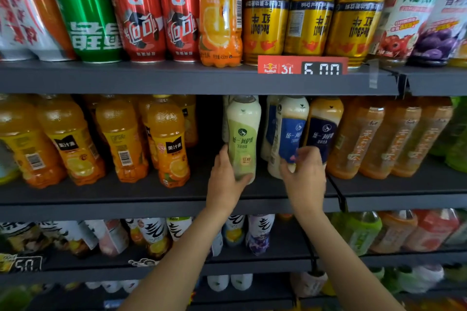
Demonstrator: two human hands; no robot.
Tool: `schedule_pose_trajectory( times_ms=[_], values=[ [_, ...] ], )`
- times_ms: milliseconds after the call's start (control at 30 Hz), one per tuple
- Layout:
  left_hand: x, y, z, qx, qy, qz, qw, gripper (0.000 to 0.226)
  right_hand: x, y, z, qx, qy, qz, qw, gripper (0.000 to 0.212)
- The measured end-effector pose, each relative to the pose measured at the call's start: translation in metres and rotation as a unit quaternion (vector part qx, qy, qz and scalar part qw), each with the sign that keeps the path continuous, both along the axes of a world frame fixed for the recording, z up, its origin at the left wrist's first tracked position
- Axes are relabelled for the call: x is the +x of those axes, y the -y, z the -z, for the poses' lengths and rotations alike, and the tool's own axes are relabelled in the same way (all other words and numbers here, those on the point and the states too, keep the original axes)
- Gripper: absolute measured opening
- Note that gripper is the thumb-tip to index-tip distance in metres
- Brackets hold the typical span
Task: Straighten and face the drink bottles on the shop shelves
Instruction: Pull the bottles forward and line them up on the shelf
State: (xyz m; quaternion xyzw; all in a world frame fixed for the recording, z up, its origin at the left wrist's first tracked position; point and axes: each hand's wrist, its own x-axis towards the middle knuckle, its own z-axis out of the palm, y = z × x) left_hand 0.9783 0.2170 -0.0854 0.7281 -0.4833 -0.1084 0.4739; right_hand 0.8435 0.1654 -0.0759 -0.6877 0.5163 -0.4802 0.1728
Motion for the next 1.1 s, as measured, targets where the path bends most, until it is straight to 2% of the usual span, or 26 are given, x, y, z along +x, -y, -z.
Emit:
schedule_pose_trajectory(
  times_ms=[133,300,533,700,933,1100],
  values=[
    [-0.002,-0.002,0.001,0.003,0.015,-0.014,1.000,0.078,0.000,0.004,0.010,0.127,-0.100,0.003,0.987,0.061],
    [-0.005,0.000,0.000,0.007,0.022,-0.025,0.999,0.077,0.013,0.004,0.012,0.119,-0.091,0.037,0.988,0.056],
    [-0.013,0.012,0.001,0.006,0.029,-0.022,0.999,0.078,0.015,0.006,0.013,0.109,-0.123,0.026,0.986,0.057],
    [-0.011,0.016,0.004,0.012,0.027,-0.020,0.999,0.081,0.011,0.012,0.009,0.129,-0.179,0.013,0.975,0.058],
    [-0.013,0.016,0.007,0.006,0.032,-0.014,0.999,0.083,0.011,0.013,0.012,0.114,-0.173,0.024,0.978,0.058],
    [-0.018,0.015,0.007,0.003,0.022,-0.022,1.000,0.083,0.007,0.018,0.012,0.115,-0.168,-0.005,0.979,0.057]
  ],
)
